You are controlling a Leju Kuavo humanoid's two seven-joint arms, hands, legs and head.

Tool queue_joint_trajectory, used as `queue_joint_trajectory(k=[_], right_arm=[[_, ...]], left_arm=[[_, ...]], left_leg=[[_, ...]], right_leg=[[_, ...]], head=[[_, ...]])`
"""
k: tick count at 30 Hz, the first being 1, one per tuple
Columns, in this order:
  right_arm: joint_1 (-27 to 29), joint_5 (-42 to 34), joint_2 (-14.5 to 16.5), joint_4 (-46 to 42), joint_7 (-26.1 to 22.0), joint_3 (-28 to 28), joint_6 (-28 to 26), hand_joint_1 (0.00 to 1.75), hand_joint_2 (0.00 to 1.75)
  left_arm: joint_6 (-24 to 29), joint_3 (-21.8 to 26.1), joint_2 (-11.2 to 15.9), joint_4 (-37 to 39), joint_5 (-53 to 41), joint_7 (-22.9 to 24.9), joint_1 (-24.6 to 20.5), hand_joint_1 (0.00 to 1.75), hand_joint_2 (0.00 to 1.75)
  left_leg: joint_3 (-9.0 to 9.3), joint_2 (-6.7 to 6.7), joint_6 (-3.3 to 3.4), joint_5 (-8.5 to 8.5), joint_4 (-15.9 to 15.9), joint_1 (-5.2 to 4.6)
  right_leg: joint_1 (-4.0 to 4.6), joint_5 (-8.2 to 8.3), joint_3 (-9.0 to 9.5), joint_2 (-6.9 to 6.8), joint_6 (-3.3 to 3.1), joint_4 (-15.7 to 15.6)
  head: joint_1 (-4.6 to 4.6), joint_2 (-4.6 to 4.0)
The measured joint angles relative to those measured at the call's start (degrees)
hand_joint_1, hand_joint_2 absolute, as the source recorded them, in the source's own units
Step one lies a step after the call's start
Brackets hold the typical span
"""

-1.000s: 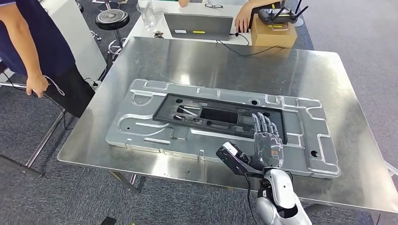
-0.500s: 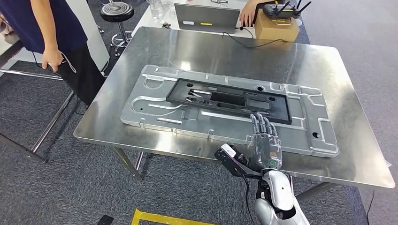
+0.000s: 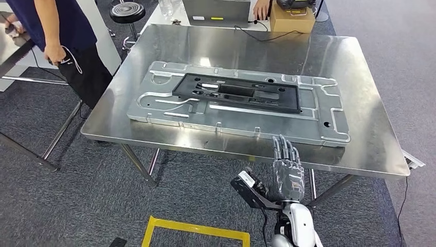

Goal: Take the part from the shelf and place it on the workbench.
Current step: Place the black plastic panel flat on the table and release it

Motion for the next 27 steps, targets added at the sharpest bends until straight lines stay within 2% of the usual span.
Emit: queue_joint_trajectory(k=[1, 2, 3, 4, 5, 6, 7, 9, 10, 11, 12, 13, 14, 15, 16, 17, 18, 19, 21, 22, 23, 25, 26, 27], right_arm=[[0.77, -0.14, 0.32, 0.04, -0.1, 0.0, -0.47, 0.0, 0.0], [1.46, -0.33, 0.67, 0.14, -0.22, 0.0, -1.04, 0.0, 0.0], [2.01, -0.63, 1.04, 0.28, -0.33, 0.0, -1.64, 0.0, 0.0], [2.5, -1.1, 1.42, 0.49, -0.47, 0.0, -2.28, 0.0, 0.0], [2.96, -1.79, 1.8, 0.77, -0.67, 0.0, -3.06, 0.0, 0.0], [3.44, -2.69, 2.15, 1.22, -0.89, 0.0, -3.93, 0.0, 0.0], [3.99, -3.72, 2.46, 1.83, -1.17, 0.0, -4.91, 0.0, 0.0], [5.32, -6.35, 2.89, 3.56, -2.04, -0.04, -7.19, 0.0, 0.0], [6.07, -8.09, 3.03, 4.48, -2.74, -0.16, -8.41, 0.0, 0.0], [6.88, -10.36, 3.21, 5.47, -3.7, -0.5, -9.85, 0.0, 0.0], [7.68, -12.93, 3.42, 6.51, -4.9, -1.08, -11.45, 0.0, 0.0], [8.51, -15.75, 3.72, 7.77, -6.47, -1.97, -13.14, 0.0, 0.0], [9.31, -18.83, 4.1, 9.41, -8.56, -3.2, -14.88, 0.0, 0.0], [10.03, -21.76, 4.5, 11.29, -11.01, -4.67, -16.32, 0.0, 0.0], [10.65, -24.44, 4.95, 13.43, -13.92, -6.49, -17.45, 0.0, 0.0], [11.1, -26.58, 5.51, 15.88, -17.31, -8.93, -18.2, 0.0, 0.0], [11.32, -28.22, 6.14, 18.56, -20.89, -11.98, -18.6, 0.0, 0.0], [11.27, -29.49, 6.78, 21.62, -24.5, -15.68, -18.81, 0.0, 0.0], [10.56, -31.38, 8.01, 28.66, -30.6, -24.35, -18.81, 0.0, 0.0], [10.1, -32.13, 8.46, 32.16, -32.37, -28.65, -18.55, 0.0, 0.0], [9.63, -32.85, 8.84, 35.52, -33.33, -32.83, -17.94, 0.0, 0.0], [8.88, -34.56, 9.3, 41.54, -33.01, -40.38, -15.75, 0.0, 0.0], [8.5, -35.49, 9.49, 44.28, -31.92, -43.8, -14.12, 0.0, 0.0], [8.15, -36.34, 9.62, 46.76, -30.29, -46.82, -12.36, 0.0, 0.0]], left_arm=[[0.02, 0.01, 0.01, 0.0, 0.04, -0.01, 0.03, 0.0, 0.0], [0.03, 0.01, 0.01, 0.0, 0.09, -0.01, 0.06, 0.0, 0.0], [0.05, 0.02, 0.02, 0.0, 0.16, -0.01, 0.06, 0.0, 0.0], [0.09, 0.03, 0.04, 0.0, 0.23, -0.01, -0.01, 0.0, 0.0], [0.15, 0.03, 0.07, 0.0, 0.32, -0.03, -0.13, 0.0, 0.0], [0.19, 0.04, 0.1, 0.0, 0.39, -0.08, -0.24, 0.0, 0.0], [0.24, 0.05, 0.12, 0.0, 0.47, -0.15, -0.3, 0.0, 0.0], [0.35, 0.11, 0.1, 0.02, 0.68, -0.29, -0.1, 0.0, 0.0], [0.45, 0.19, 0.08, 0.04, 0.87, -0.34, 0.05, 0.0, 0.0], [0.6, 0.32, 0.05, 0.06, 1.16, -0.39, 0.2, 0.0, 0.0], [0.78, 0.5, 0.03, 0.08, 1.5, -0.45, 0.29, 0.0, 0.0], [1.0, 0.78, 0.03, 0.08, 1.85, -0.51, 0.34, 0.0, 0.0], [1.24, 1.11, 0.03, 0.07, 2.24, -0.55, 0.39, 0.0, 0.0], [1.49, 1.46, 0.03, 0.07, 2.58, -0.58, 0.47, 0.0, 0.0], [1.73, 1.82, 0.03, 0.07, 2.96, -0.6, 0.56, 0.0, 0.0], [1.97, 2.22, 0.02, 0.07, 3.29, -0.63, 0.67, 0.0, 0.0], [2.19, 2.61, -0.01, 0.07, 3.64, -0.68, 0.78, 0.0, 0.0], [2.38, 2.99, -0.05, 0.07, 3.97, -0.76, 0.86, 0.0, 0.0], [2.77, 3.75, -0.21, 0.08, 4.52, -0.91, 0.98, 0.0, 0.0], [2.97, 4.07, -0.28, 0.08, 4.71, -0.95, 1.0, 0.0, 0.0], [3.14, 4.39, -0.34, 0.07, 4.93, -0.97, 1.03, 0.0, 0.0], [3.34, 4.91, -0.41, 0.07, 5.38, -1.01, 1.15, 0.0, 0.0], [3.38, 5.2, -0.47, 0.07, 5.62, -1.05, 1.23, 0.0, 0.0], [3.4, 5.46, -0.51, 0.07, 5.8, -1.09, 1.31, 0.0, 0.0]], left_leg=[[0.67, 0.0, -0.05, 0.75, 1.26, 0.0], [2.21, 0.01, -0.04, 2.36, 0.64, 0.0], [4.63, 0.0, 0.06, 3.87, -1.81, 0.0], [7.75, -0.04, 0.22, 4.36, -5.6, -0.07], [10.81, -0.1, 0.48, 3.95, -9.81, -0.19], [12.97, -0.16, 0.81, 3.1, -13.1, -0.34], [14.14, -0.22, 1.16, 2.3, -15.23, -0.53], [13.84, -0.13, 2.06, 2.73, -16.26, -0.57], [13.38, 0.01, 2.6, 3.39, -16.43, -0.47], [12.81, 0.17, 3.17, 4.11, -16.6, -0.34], [12.16, 0.33, 3.63, 4.8, -16.69, -0.22], [11.38, 0.39, 3.95, 5.44, -16.66, -0.24], [10.56, 0.42, 4.11, 6.06, -16.59, -0.25], [9.67, 0.43, 4.13, 6.66, -16.45, -0.27], [8.75, 0.43, 4.08, 7.19, -16.24, -0.27], [7.82, 0.43, 3.97, 7.66, -15.99, -0.26], [6.99, 0.43, 3.83, 8.05, -15.71, -0.25], [6.32, 0.43, 3.64, 8.37, -15.42, -0.26], [5.5, 0.42, 3.13, 8.91, -14.91, -0.39], [5.31, 0.42, 2.79, 9.2, -14.82, -0.42], [5.19, 0.42, 2.41, 9.52, -14.79, -0.44], [4.76, 0.39, 1.71, 9.4, -14.42, -0.39], [4.22, 0.33, 1.48, 8.13, -13.28, -0.35], [3.38, 0.28, 1.33, 6.01, -11.11, -0.29]], right_leg=[[0.07, 0.54, -1.01, -0.06, 0.02, 0.28], [0.1, 1.03, -2.05, -0.09, 0.1, 0.65], [0.11, 1.47, -3.05, -0.08, 0.22, 1.1], [0.18, 1.85, -3.95, -0.05, 0.38, 1.61], [0.25, 2.21, -4.65, -0.04, 0.62, 2.09], [0.32, 2.63, -5.09, -0.06, 0.89, 2.41], [0.36, 3.1, -5.32, -0.11, 1.18, 2.51], [0.37, 4.02, -5.57, -0.09, 1.84, 2.23], [0.34, 3.4, -5.93, 0.03, 2.17, 2.51], [0.3, 1.69, -6.5, 0.18, 2.48, 3.61], [0.17, -1.07, -7.24, 0.33, 2.75, 5.76], [0.02, -4.25, -8.03, 0.41, 2.98, 8.93], [-0.13, -6.66, -8.65, 0.46, 3.17, 12.54], [-0.3, -7.71, -8.89, 0.48, 3.37, 15.61], [-0.48, -7.35, -8.51, 0.49, 3.52, 17.38], [-0.65, -5.94, -7.29, 0.49, 3.6, 17.32], [-0.78, -4.3, -5.07, 0.48, 3.58, 15.21], [-0.82, -3.36, -2.0, 0.48, 3.41, 11.61], [-0.6, -3.87, 3.81, 0.46, 2.88, 3.6], [-0.45, -4.61, 5.38, 0.45, 2.64, 1.12], [-0.33, -5.09, 5.91, 0.45, 2.45, -0.14], [-0.66, -4.65, 5.66, 0.35, 1.79, -0.94], [-0.8, -4.19, 5.39, 0.27, 1.3, -1.28], [-0.9, -3.6, 4.99, 0.21, 0.87, -1.54]], head=[[-0.01, 0.0], [-0.01, 0.0], [-0.01, 0.0], [-0.02, 0.0], [-0.01, 0.0], [-0.01, 0.0], [-0.01, 0.0], [0.01, 0.0], [0.02, 0.0], [0.02, 0.0], [0.03, 0.0], [0.03, 0.0], [0.03, 0.0], [0.03, 0.0], [0.03, 0.0], [0.03, 0.0], [0.03, 0.0], [0.02, 0.0], [0.01, 0.0], [0.0, 0.0], [-0.01, 0.0], [0.0, 0.0], [0.0, 0.0], [-0.02, 0.0]])
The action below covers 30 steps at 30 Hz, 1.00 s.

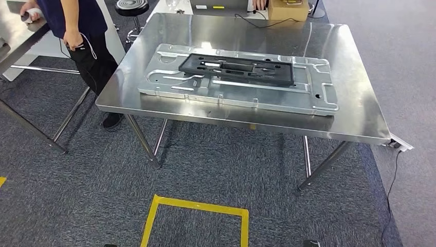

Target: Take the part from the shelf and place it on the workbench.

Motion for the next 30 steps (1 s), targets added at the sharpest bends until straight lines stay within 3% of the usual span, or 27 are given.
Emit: queue_joint_trajectory(k=[2, 3, 4, 5, 6, 8, 9, 10, 13, 14, 16, 18, 19, 20, 21, 23, 24, 26, 28, 30], right_arm=[[-0.77, -1.24, 0.32, 4.27, 4.52, -5.0, 3.74, 0.0, 0.0], [-1.1, -1.64, 0.48, 6.09, 7.09, -7.07, 5.49, 0.0, 0.0], [-1.4, -1.97, 0.67, 7.71, 9.89, -8.91, 7.24, 0.0, 0.0], [-1.73, -2.33, 0.88, 9.17, 12.97, -10.57, 9.0, 0.0, 0.0], [-2.09, -2.67, 1.09, 10.36, 16.05, -11.93, 10.76, 0.0, 0.0], [-2.83, -3.4, 1.65, 12.27, 21.86, -14.24, 13.98, 0.0, 0.0], [-3.19, -3.63, 1.99, 13.0, 24.43, -15.23, 15.32, 0.0, 0.0], [-3.57, -3.78, 2.38, 13.65, 26.92, -16.12, 16.56, 0.0, 0.0], [-4.62, -3.6, 3.47, 15.05, 32.29, -17.74, 19.81, 0.0, 0.0], [-4.83, -3.49, 3.77, 15.31, 33.08, -18.0, 20.78, 0.0, 0.0], [-5.0, -3.09, 4.19, 15.73, 33.62, -18.37, 22.72, 0.0, 0.0], [-5.04, -2.46, 4.44, 16.06, 33.01, -18.47, 24.28, 0.0, 0.0], [-5.04, -2.09, 4.49, 16.15, 32.39, -18.47, 24.89, 0.0, 0.0], [-5.04, -1.76, 4.52, 16.22, 31.66, -18.47, 25.36, 0.0, 0.0], [-5.04, -1.43, 4.54, 16.25, 30.87, -18.47, 25.72, 0.0, 0.0], [-5.01, -0.72, 4.52, 16.27, 29.37, -18.45, 26.32, 0.0, 0.0], [-4.99, -0.39, 4.5, 16.29, 28.69, -18.44, 26.59, 0.0, 0.0], [-5.11, 0.22, 4.46, 16.33, 27.59, -18.4, 26.95, 0.0, 0.0], [-5.36, 0.58, 4.45, 16.34, 27.0, -18.37, 27.14, 0.0, 0.0], [-5.38, 0.73, 4.4, 16.34, 26.74, -18.36, 27.56, 0.0, 0.0]], left_arm=[[0.01, 0.4, -0.05, 0.0, 0.22, -0.08, 0.06, 0.0, 0.0], [0.01, 0.52, -0.05, -0.01, 0.28, -0.13, 0.07, 0.0, 0.0], [0.0, 0.62, -0.05, -0.01, 0.31, -0.16, 0.08, 0.0, 0.0], [-0.02, 0.72, -0.05, -0.01, 0.33, -0.2, 0.09, 0.0, 0.0], [-0.04, 0.79, -0.05, -0.01, 0.33, -0.24, 0.08, 0.0, 0.0], [-0.1, 0.89, -0.05, -0.01, 0.32, -0.33, -0.09, 0.0, 0.0], [-0.14, 0.96, -0.05, -0.01, 0.3, -0.41, -0.21, 0.0, 0.0], [-0.18, 1.06, -0.05, -0.01, 0.28, -0.48, -0.31, 0.0, 0.0], [-0.23, 1.42, -0.07, -0.01, 0.18, -0.61, -0.17, 0.0, 0.0], [-0.24, 1.53, -0.09, -0.01, 0.13, -0.62, -0.11, 0.0, 0.0], [-0.22, 1.65, -0.11, -0.01, 0.0, -0.62, -0.11, 0.0, 0.0], [-0.19, 1.69, -0.11, -0.01, -0.08, -0.58, -0.1, 0.0, 0.0], [-0.16, 1.71, -0.11, -0.01, -0.08, -0.56, -0.05, 0.0, 0.0], [-0.14, 1.73, -0.11, -0.01, -0.11, -0.54, 0.02, 0.0, 0.0], [-0.13, 1.75, -0.11, -0.01, -0.15, -0.52, 0.06, 0.0, 0.0], [-0.14, 1.77, -0.19, -0.01, -0.23, -0.58, 0.03, 0.0, 0.0], [-0.15, 1.77, -0.25, -0.01, -0.28, -0.65, -0.05, 0.0, 0.0], [-0.18, 1.77, -0.38, -0.01, -0.36, -0.81, -0.11, 0.0, 0.0], [-0.19, 1.77, -0.38, -0.01, -0.4, -0.9, 0.1, 0.0, 0.0], [-0.18, 1.77, -0.44, -0.01, -0.41, -0.93, 0.19, 0.0, 0.0]], left_leg=[[-2.1, -0.09, -0.23, -4.9, 6.67, 0.13], [-2.78, -0.1, -0.39, -6.09, 9.73, 0.15], [-2.76, -0.1, -0.53, -6.04, 11.35, 0.17], [-1.76, -0.04, -0.63, -4.98, 10.96, 0.21], [0.22, 0.16, -0.67, -3.39, 8.46, 0.25], [5.14, 1.57, -0.52, -1.53, 0.84, 0.08], [6.72, 2.21, -0.31, -1.36, -1.89, -0.11], [7.44, 2.55, -0.03, -1.62, -3.4, -0.32], [7.11, 1.47, 1.18, -1.45, -4.28, -0.28], [6.93, 1.11, 1.66, -1.13, -4.46, -0.12], [6.45, 0.41, 2.51, -0.45, -4.65, 0.04], [5.7, -0.46, 2.86, 0.1, -4.57, -0.01], [5.41, -0.98, 2.84, 0.32, -4.5, -0.02], [5.19, -1.58, 2.76, 0.48, -4.39, -0.03], [5.04, -2.25, 2.67, 0.6, -4.26, -0.03], [4.78, -3.43, 2.42, 0.74, -3.92, -0.07], [4.53, -3.99, 2.2, 0.84, -3.71, -0.09], [3.84, -4.92, 1.45, 1.26, -3.54, -0.05], [3.33, -5.42, 0.64, 1.59, -3.57, 0.01], [2.27, -3.85, 0.14, -0.04, -1.44, -0.08]], right_leg=[[0.28, 0.82, -1.06, -0.16, -0.44, 0.07], [0.37, 1.11, -1.62, -0.32, -0.44, 0.25], [0.42, 1.3, -2.13, -0.57, -0.41, 0.51], [0.42, 1.41, -2.62, -0.9, -0.37, 0.86], [0.41, 1.44, -3.04, -1.19, -0.28, 1.29], [0.53, 1.31, -3.65, -1.9, 0.03, 2.22], [0.66, 1.26, -3.83, -2.3, 0.27, 2.62], [0.78, 1.26, -3.96, -2.72, 0.53, 2.9], [0.89, 1.17, -4.08, -3.42, 1.37, 3.31], [0.84, 0.26, -4.43, -2.84, 1.67, 4.21], [0.62, -3.53, -6.43, -0.96, 2.11, 9.19], [0.5, -7.26, -9.12, -0.05, 2.26, 16.18], [0.45, -7.73, -9.66, 0.07, 2.28, 18.1], [0.38, -7.05, -9.22, 0.17, 2.25, 17.93], [0.31, -5.33, -7.67, 0.41, 2.13, 15.5], [0.21, -1.72, -3.51, 2.37, 1.68, 7.92], [0.2, -0.8, -2.04, 3.42, 1.48, 4.87], [0.28, -0.81, -1.37, 4.37, 1.27, 2.77], [0.13, -0.47, -1.44, 3.33, 0.96, 2.24], [-0.12, 0.04, -1.43, 1.99, 0.43, 1.68]], head=[[-0.02, 0.0], [-0.03, 0.0], [-0.02, 0.0], [-0.03, 0.0], [-0.03, 0.0], [-0.03, 0.0], [-0.01, 0.0], [0.01, 0.0], [0.04, 0.0], [0.04, 0.0], [0.06, 0.0], [0.06, 0.0], [0.06, 0.0], [0.06, 0.0], [0.06, 0.0], [0.05, 0.0], [0.06, 0.0], [0.04, 0.0], [0.03, 0.0], [0.01, 0.0]])
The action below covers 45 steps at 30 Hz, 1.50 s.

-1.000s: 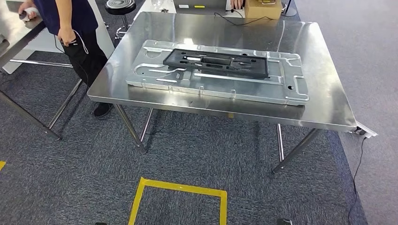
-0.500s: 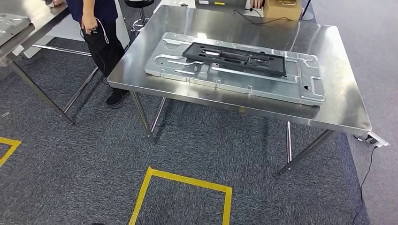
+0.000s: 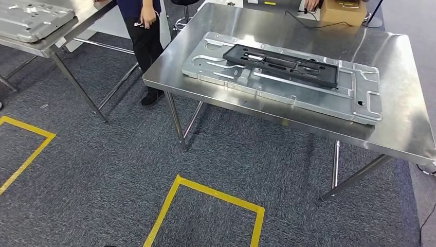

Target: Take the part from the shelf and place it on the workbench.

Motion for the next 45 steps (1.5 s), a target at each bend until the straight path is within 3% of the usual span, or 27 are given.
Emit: queue_joint_trajectory(k=[3, 4, 5, 6, 9, 11, 13, 15, 17, 19, 20, 21, 22, 24, 26, 28, 29, 31, 33, 35, 36, 37, 38, 40, 41, 43, 45], right_arm=[[0.19, 0.37, -0.14, 0.02, -0.03, -0.01, 0.75, 0.0, 0.0], [0.2, 0.52, -0.19, 0.03, 0.19, -0.02, 1.02, 0.0, 0.0], [0.17, 0.62, -0.22, 0.04, 0.48, -0.02, 1.26, 0.0, 0.0], [0.13, 0.69, -0.23, 0.06, 0.84, -0.01, 1.52, 0.0, 0.0], [-0.02, 0.73, -0.25, 0.16, 1.91, -0.01, 2.37, 0.0, 0.0], [-0.12, 0.74, -0.26, 0.25, 2.62, -0.02, 3.01, 0.0, 0.0], [-0.27, 0.76, -0.26, 0.28, 3.14, -0.02, 3.54, 0.0, 0.0], [-0.32, 0.83, -0.27, 0.3, 3.45, -0.02, 4.1, 0.0, 0.0], [-0.24, 0.9, -0.33, 0.33, 3.74, -0.02, 4.94, 0.0, 0.0], [-0.13, 0.93, -0.42, 0.36, 3.94, -0.02, 5.74, 0.0, 0.0], [-0.09, 0.96, -0.46, 0.38, 3.99, -0.02, 6.04, 0.0, 0.0], [-0.05, 1.0, -0.5, 0.39, 4.04, -0.02, 6.28, 0.0, 0.0], [-0.03, 1.05, -0.52, 0.39, 4.1, -0.02, 6.54, 0.0, 0.0], [0.04, 1.26, -0.63, 0.42, 4.26, -0.02, 7.13, 0.0, 0.0], [0.0, 1.54, -0.72, 0.45, 4.38, -0.02, 7.69, 0.0, 0.0], [-0.21, 1.74, -0.73, 0.47, 4.43, -0.02, 8.17, 0.0, 0.0], [-0.27, 1.81, -0.73, 0.48, 4.46, -0.03, 8.37, 0.0, 0.0], [-0.22, 1.95, -0.73, 0.5, 4.53, -0.04, 8.74, 0.0, 0.0], [-0.07, 2.09, -0.74, 0.52, 4.62, -0.04, 9.02, 0.0, 0.0], [0.0, 2.25, -0.75, 0.55, 4.8, -0.04, 9.22, 0.0, 0.0], [-0.02, 2.33, -0.76, 0.55, 4.89, -0.04, 9.27, 0.0, 0.0], [-0.05, 2.43, -0.76, 0.55, 4.95, -0.04, 9.31, 0.0, 0.0], [-0.08, 2.5, -0.75, 0.55, 4.98, -0.04, 9.33, 0.0, 0.0], [-0.09, 2.66, -0.75, 0.55, 5.01, -0.04, 9.34, 0.0, 0.0], [-0.12, 2.73, -0.76, 0.55, 5.04, -0.04, 9.34, 0.0, 0.0], [-0.3, 2.82, -0.78, 0.55, 5.08, -0.04, 9.32, 0.0, 0.0], [-0.42, 2.88, -0.82, 0.55, 5.13, -0.04, 9.31, 0.0, 0.0]], left_arm=[[0.08, 0.0, -0.05, 0.0, 0.01, 0.0, -0.18, 0.0, 0.0], [0.1, 0.0, -0.05, 0.0, 0.01, 0.03, -0.14, 0.0, 0.0], [0.12, 0.01, -0.05, 0.0, 0.0, 0.05, -0.05, 0.0, 0.0], [0.15, 0.01, -0.05, 0.0, -0.01, 0.08, 0.04, 0.0, 0.0], [0.28, 0.02, -0.04, 0.0, -0.01, 0.11, -0.07, 0.0, 0.0], [0.39, 0.02, -0.05, 0.0, -0.01, 0.16, -0.18, 0.0, 0.0], [0.53, 0.03, -0.07, 0.0, -0.01, 0.26, 0.04, 0.0, 0.0], [0.66, 0.04, -0.12, 0.0, -0.02, 0.38, 0.15, 0.0, 0.0], [0.77, 0.04, -0.16, 0.0, -0.03, 0.43, -0.04, 0.0, 0.0], [0.84, 0.05, -0.16, 0.0, -0.07, 0.43, -0.16, 0.0, 0.0], [0.86, 0.07, -0.16, 0.0, -0.09, 0.42, -0.13, 0.0, 0.0], [0.88, 0.08, -0.16, 0.0, -0.13, 0.43, -0.09, 0.0, 0.0], [0.89, 0.1, -0.16, 0.0, -0.15, 0.45, -0.06, 0.0, 0.0], [0.86, 0.11, -0.25, 0.01, -0.19, 0.55, -0.13, 0.0, 0.0], [0.82, 0.11, -0.36, 0.02, -0.19, 0.64, -0.25, 0.0, 0.0], [0.8, 0.14, -0.37, 0.02, -0.19, 0.72, -0.12, 0.0, 0.0], [0.8, 0.17, -0.4, 0.02, -0.2, 0.74, 0.01, 0.0, 0.0], [0.79, 0.23, -0.49, 0.02, -0.23, 0.78, 0.04, 0.0, 0.0], [0.79, 0.24, -0.52, 0.02, -0.26, 0.79, -0.16, 0.0, 0.0], [0.79, 0.26, -0.51, 0.02, -0.27, 0.78, -0.16, 0.0, 0.0], [0.78, 0.28, -0.51, 0.02, -0.27, 0.77, -0.08, 0.0, 0.0], [0.78, 0.31, -0.51, 0.02, -0.27, 0.77, 0.0, 0.0, 0.0], [0.78, 0.34, -0.5, 0.02, -0.26, 0.77, 0.02, 0.0, 0.0], [0.78, 0.35, -0.5, 0.02, -0.23, 0.77, -0.17, 0.0, 0.0], [0.78, 0.36, -0.5, 0.02, -0.21, 0.77, -0.22, 0.0, 0.0], [0.77, 0.38, -0.5, 0.02, -0.17, 0.8, -0.03, 0.0, 0.0], [0.75, 0.43, -0.5, 0.02, -0.16, 0.89, 0.18, 0.0, 0.0]], left_leg=[[-4.25, 2.52, -0.54, -5.66, 10.23, 0.1], [-5.12, 2.75, -0.7, -6.52, 12.78, 0.16], [-5.0, 2.93, -0.8, -6.3, 13.32, 0.21], [-3.76, 3.23, -0.84, -5.08, 11.57, 0.27], [2.55, 6.01, -0.45, -0.99, 0.4, 0.03], [3.59, 6.75, 0.14, -0.82, -2.19, -0.39], [3.27, 5.67, 0.87, -0.47, -2.4, -0.38], [3.14, 4.75, 1.73, 0.03, -2.76, -0.14], [2.83, 3.8, 2.36, 0.46, -2.88, -0.08], [2.43, 2.59, 2.59, 0.69, -2.75, -0.16], [2.31, 1.89, 2.61, 0.75, -2.64, -0.18], [2.26, 1.15, 2.58, 0.78, -2.49, -0.19], [2.24, 0.4, 2.54, 0.77, -2.31, -0.19], [2.0, -1.03, 2.29, 0.75, -1.87, -0.22], [1.41, -2.29, 1.6, 0.95, -1.6, -0.18], [0.89, -3.42, 0.74, 1.35, -1.68, -0.07], [0.65, -3.06, 0.42, 1.22, -1.49, -0.09], [-0.86, -0.51, -0.16, -0.9, 1.57, -0.16], [-3.86, 2.21, -0.73, -4.73, 8.39, -0.08], [-5.71, 2.93, -1.13, -6.47, 13.28, 0.06], [-5.14, 3.14, -1.22, -5.78, 12.8, 0.13], [-3.48, 3.5, -1.22, -4.24, 10.19, 0.17], [-1.07, 4.38, -1.1, -2.42, 6.09, 0.18], [2.72, 6.37, -0.56, -0.42, -0.76, -0.25], [3.45, 6.91, -0.22, -0.23, -2.31, -0.46], [3.19, 6.16, 0.5, -0.18, -2.69, -0.6], [3.17, 5.17, 1.27, 0.22, -3.08, -0.36]], right_leg=[[0.22, 0.21, -0.32, -2.4, -0.33, -0.07], [0.3, 0.21, -0.41, -3.17, -0.34, 0.0], [0.33, 0.2, -0.48, -3.9, -0.34, 0.1], [0.34, 0.16, -0.53, -4.58, -0.3, 0.23], [0.56, -0.16, -0.59, -6.34, 0.16, 0.75], [0.83, -0.26, -0.64, -7.28, 0.63, 0.96], [0.86, -0.34, -0.55, -7.85, 1.19, 1.01], [0.63, -1.95, -1.1, -5.88, 1.78, 2.69], [0.4, -5.77, -3.58, -2.9, 2.03, 8.51], [0.34, -8.65, -6.64, -1.9, 2.04, 15.37], [0.33, -8.51, -7.22, -1.78, 2.01, 16.68], [0.32, -7.2, -6.78, -1.67, 1.92, 15.78], [0.31, -5.08, -5.43, -1.34, 1.76, 12.89], [0.27, -1.59, -2.19, 1.01, 1.25, 5.55], [0.35, -0.72, -0.87, 2.76, 0.89, 2.03], [0.34, -0.56, -0.92, 1.92, 0.56, 1.58], [0.22, -0.31, -0.85, 1.23, 0.26, 1.23], [-0.08, 0.21, -0.73, -0.4, -0.46, 0.47], [0.14, 0.35, -0.87, -2.09, -0.78, 0.38], [0.27, 0.33, -1.04, -3.76, -0.77, 0.45], [0.29, 0.31, -1.05, -4.53, -0.74, 0.48], [0.29, 0.27, -1.0, -5.22, -0.67, 0.5], [0.32, 0.19, -0.89, -5.87, -0.54, 0.54], [0.6, -0.03, -0.75, -6.99, -0.06, 0.71], [0.75, -0.1, -0.7, -7.48, 0.22, 0.78], [0.86, -0.11, -0.55, -8.31, 0.79, 0.74], [0.7, -1.02, -0.62, -6.75, 1.47, 1.57]], head=[[-0.02, 0.0], [-0.02, 0.0], [-0.02, 0.0], [-0.02, 0.0], [0.0, 0.0], [0.03, 0.0], [0.03, 0.0], [0.04, 0.0], [0.05, 0.0], [0.05, 0.0], [0.05, 0.0], [0.05, 0.0], [0.05, 0.0], [0.05, 0.0], [0.04, 0.0], [0.03, 0.0], [0.02, 0.0], [-0.13, 0.0], [-0.26, 0.0], [-0.26, 0.0], [-0.26, 0.0], [-0.26, 0.0], [-0.26, 0.0], [-0.25, 0.0], [-0.22, 0.0], [-0.2, 0.0], [-0.21, 0.0]])
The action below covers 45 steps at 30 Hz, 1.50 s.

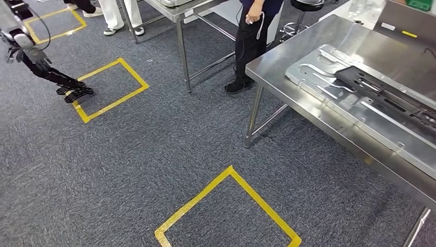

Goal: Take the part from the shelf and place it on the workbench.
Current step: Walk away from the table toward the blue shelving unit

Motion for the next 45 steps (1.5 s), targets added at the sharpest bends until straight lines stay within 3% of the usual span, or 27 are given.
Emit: queue_joint_trajectory(k=[2, 4, 5, 6, 8, 10, 12, 14, 16, 18, 20, 21, 22, 23, 25, 27, 29, 31, 33, 35, 36, 37, 38, 40, 42, 44, 45], right_arm=[[0.13, 0.11, -0.1, 0.01, 0.04, 0.0, 0.04, 0.0, 0.0], [0.3, 0.25, -0.22, 0.04, 0.08, 0.01, 0.1, 0.0, 0.0], [0.37, 0.35, -0.28, 0.07, 0.09, 0.02, 0.15, 0.0, 0.0], [0.42, 0.5, -0.32, 0.09, 0.1, 0.02, 0.17, 0.0, 0.0], [0.51, 0.86, -0.41, 0.11, 0.1, 0.02, 0.2, 0.0, 0.0], [0.64, 1.12, -0.52, 0.17, 0.08, 0.04, 0.19, 0.0, 0.0], [0.64, 1.26, -0.6, 0.24, 0.02, 0.09, 0.13, 0.0, 0.0], [0.44, 1.45, -0.58, 0.25, -0.01, 0.16, 0.02, 0.0, 0.0], [0.4, 1.69, -0.56, 0.26, 0.0, 0.2, -0.08, 0.0, 0.0], [0.5, 1.86, -0.55, 0.26, 0.01, 0.21, -0.14, 0.0, 0.0], [0.56, 1.95, -0.55, 0.26, 0.01, 0.22, -0.16, 0.0, 0.0], [0.55, 1.97, -0.55, 0.26, 0.01, 0.22, -0.19, 0.0, 0.0], [0.52, 1.99, -0.55, 0.26, 0.01, 0.22, -0.25, 0.0, 0.0], [0.5, 2.0, -0.55, 0.26, 0.01, 0.22, -0.33, 0.0, 0.0], [0.49, 2.08, -0.54, 0.27, -0.01, 0.22, -0.58, 0.0, 0.0], [0.46, 2.21, -0.53, 0.27, -0.03, 0.22, -0.83, 0.0, 0.0], [0.28, 2.32, -0.52, 0.26, -0.03, 0.21, -0.95, 0.0, 0.0], [0.2, 2.44, -0.52, 0.27, -0.07, 0.2, -1.01, 0.0, 0.0], [0.32, 2.57, -0.53, 0.28, -0.13, 0.2, -1.03, 0.0, 0.0], [0.47, 2.65, -0.53, 0.3, -0.14, 0.2, -1.03, 0.0, 0.0], [0.52, 2.69, -0.53, 0.3, -0.14, 0.2, -1.03, 0.0, 0.0], [0.55, 2.71, -0.53, 0.31, -0.14, 0.2, -1.03, 0.0, 0.0], [0.56, 2.73, -0.53, 0.31, -0.15, 0.2, -1.03, 0.0, 0.0], [0.64, 2.76, -0.52, 0.32, -0.16, 0.2, -1.03, 0.0, 0.0], [0.59, 2.76, -0.51, 0.34, -0.19, 0.2, -1.03, 0.0, 0.0], [0.3, 2.76, -0.5, 0.34, -0.21, 0.19, -1.04, 0.0, 0.0], [0.19, 2.77, -0.48, 0.33, -0.21, 0.18, -1.05, 0.0, 0.0]], left_arm=[[-0.04, 0.03, -0.01, 0.0, 0.01, 0.09, -0.19, 0.0, 0.0], [-0.07, 0.07, -0.01, 0.0, 0.04, 0.14, -0.4, 0.0, 0.0], [-0.07, 0.12, -0.01, 0.0, 0.06, 0.16, -0.41, 0.0, 0.0], [-0.07, 0.21, 0.0, 0.0, 0.09, 0.18, -0.36, 0.0, 0.0], [-0.06, 0.47, 0.01, 0.0, 0.14, 0.21, -0.28, 0.0, 0.0], [-0.06, 0.72, -0.04, 0.0, 0.16, 0.21, -0.38, 0.0, 0.0], [-0.06, 0.88, -0.08, 0.0, 0.22, 0.2, -0.46, 0.0, 0.0], [-0.05, 0.96, -0.07, 0.0, 0.3, 0.19, -0.23, 0.0, 0.0], [-0.03, 0.99, -0.11, 0.0, 0.33, 0.19, -0.02, 0.0, 0.0], [-0.02, 1.01, -0.1, 0.0, 0.41, 0.18, -0.15, 0.0, 0.0], [-0.02, 1.02, -0.05, 0.0, 0.52, 0.16, -0.25, 0.0, 0.0], [-0.01, 1.02, -0.05, 0.0, 0.57, 0.15, -0.17, 0.0, 0.0], [0.01, 1.03, -0.05, 0.0, 0.58, 0.13, -0.06, 0.0, 0.0], [0.02, 1.05, -0.04, 0.0, 0.58, 0.1, 0.02, 0.0, 0.0], [0.05, 1.08, -0.03, 0.0, 0.58, -0.02, -0.11, 0.0, 0.0], [0.08, 1.09, -0.03, 0.0, 0.57, -0.16, -0.3, 0.0, 0.0], [0.12, 1.13, -0.02, 0.0, 0.57, -0.26, -0.15, 0.0, 0.0], [0.19, 1.21, -0.01, 0.0, 0.58, -0.33, 0.04, 0.0, 0.0], [0.22, 1.27, -0.01, 0.0, 0.59, -0.42, -0.06, 0.0, 0.0], [0.22, 1.31, -0.01, 0.0, 0.61, -0.47, -0.21, 0.0, 0.0], [0.22, 1.33, -0.01, 0.0, 0.63, -0.49, -0.21, 0.0, 0.0], [0.22, 1.34, -0.01, 0.0, 0.66, -0.49, -0.16, 0.0, 0.0], [0.22, 1.36, -0.01, 0.0, 0.68, -0.49, -0.1, 0.0, 0.0], [0.21, 1.39, -0.01, 0.0, 0.69, -0.49, -0.08, 0.0, 0.0], [0.19, 1.4, -0.01, 0.0, 0.69, -0.54, -0.14, 0.0, 0.0], [0.13, 1.41, 0.0, 0.0, 0.61, -0.63, 0.07, 0.0, 0.0], [0.08, 1.41, -0.01, 0.0, 0.56, -0.69, 0.25, 0.0, 0.0]], left_leg=[[-0.03, -1.06, 0.71, 0.45, -0.28, 0.17], [-0.38, -2.34, 1.05, 0.64, -0.19, 0.07], [-0.49, -3.03, 1.1, 0.68, -0.12, 0.03], [-0.55, -3.79, 1.11, 0.69, 0.0, 0.01], [-0.59, -5.4, 1.01, 0.64, 0.37, 0.03], [-1.01, -6.96, 0.63, 0.53, 0.98, -0.03], [-1.69, -8.3, -0.11, 0.68, 1.31, 0.1], [-2.07, -9.28, -0.92, 0.95, 1.21, 0.36], [-3.09, -7.19, -1.48, -0.32, 3.08, 0.27], [-5.98, -3.79, -1.9, -3.63, 9.06, 0.2], [-8.91, -2.5, -2.32, -6.06, 15.36, 0.36], [-9.19, -2.22, -2.44, -5.92, 16.24, 0.44], [-8.31, -1.89, -2.5, -4.77, 14.87, 0.51], [-6.39, -1.22, -2.46, -2.98, 11.56, 0.55], [-2.09, 1.71, -2.04, -0.37, 3.84, 0.25], [-0.44, 3.17, -1.39, 0.13, 0.51, -0.26], [-0.59, 1.82, -0.7, 0.32, 0.24, -0.37], [-0.49, 0.54, 0.01, 0.71, -0.23, -0.11], [-0.48, -0.79, 0.58, 1.03, -0.47, 0.02], [-0.63, -2.42, 0.82, 1.13, -0.4, -0.05], [-0.63, -3.32, 0.84, 1.13, -0.32, -0.07], [-0.6, -4.26, 0.81, 1.11, -0.2, -0.07], [-0.56, -5.19, 0.73, 1.05, -0.02, -0.05], [-0.79, -6.87, 0.38, 0.83, 0.57, -0.04], [-1.32, -8.22, -0.24, 0.75, 1.02, -0.01], [-1.73, -9.27, -1.01, 0.91, 0.98, 0.14], [-1.91, -8.74, -1.33, 0.75, 1.21, 0.19]], right_leg=[[-0.19, -3.3, -1.95, 3.28, 0.36, 4.74], [-0.23, -6.9, -5.38, 4.8, 0.31, 12.15], [-0.26, -7.38, -6.48, 4.95, 0.28, 14.47], [-0.3, -6.71, -6.72, 5.04, 0.24, 14.85], [-0.43, -2.6, -4.3, 6.0, 0.0, 9.41], [-0.57, 0.29, -1.49, 8.73, -0.37, 2.78], [-0.44, 0.47, -0.74, 10.0, -0.61, 0.6], [-0.39, 0.74, -0.56, 8.62, -1.05, 0.07], [-0.64, 1.19, -0.18, 6.95, -1.8, -0.79], [-0.62, 1.35, -0.04, 5.19, -2.24, -1.21], [-0.45, 1.25, -0.11, 3.34, -2.37, -1.2], [-0.42, 1.17, -0.1, 2.46, -2.37, -1.18], [-0.41, 1.08, -0.05, 1.66, -2.32, -1.16], [-0.41, 0.96, 0.09, 0.94, -2.2, -1.13], [-0.21, 0.63, 0.46, -0.35, -1.73, -1.03], [0.08, 0.35, 0.76, -1.59, -1.2, -0.96], [0.15, 0.16, 1.03, -2.45, -0.68, -1.01], [-0.07, -1.21, 0.67, -0.1, -0.11, 0.49], [-0.28, -4.77, -1.99, 3.65, 0.17, 6.44], [-0.33, -7.63, -5.66, 4.91, 0.21, 13.75], [-0.35, -7.5, -6.64, 5.02, 0.21, 15.35], [-0.4, -6.09, -6.58, 5.13, 0.17, 14.61], [-0.47, -3.83, -5.59, 5.43, 0.09, 11.85], [-0.72, 0.07, -2.78, 7.68, -0.15, 4.46], [-0.74, 1.01, -1.56, 9.41, -0.39, 1.05], [-0.6, 1.03, -1.49, 8.66, -0.85, 0.81], [-0.6, 1.19, -1.36, 8.01, -1.24, 0.56]], head=[[0.01, 0.0], [0.0, 0.0], [0.01, 0.0], [0.0, 0.0], [0.01, 0.0], [-0.01, 0.0], [-0.03, 0.0], [-0.03, 0.0], [-0.1, 0.0], [-0.18, 0.0], [-0.19, 0.0], [-0.19, 0.0], [-0.19, 0.0], [-0.18, 0.0], [-0.16, 0.0], [-0.13, 0.0], [-0.13, 0.0], [-0.13, 0.0], [-0.11, 0.0], [-0.11, 0.0], [-0.11, 0.0], [-0.11, 0.0], [-0.11, 0.0], [-0.12, 0.0], [-0.13, 0.0], [-0.14, 0.0], [-0.14, 0.0]])
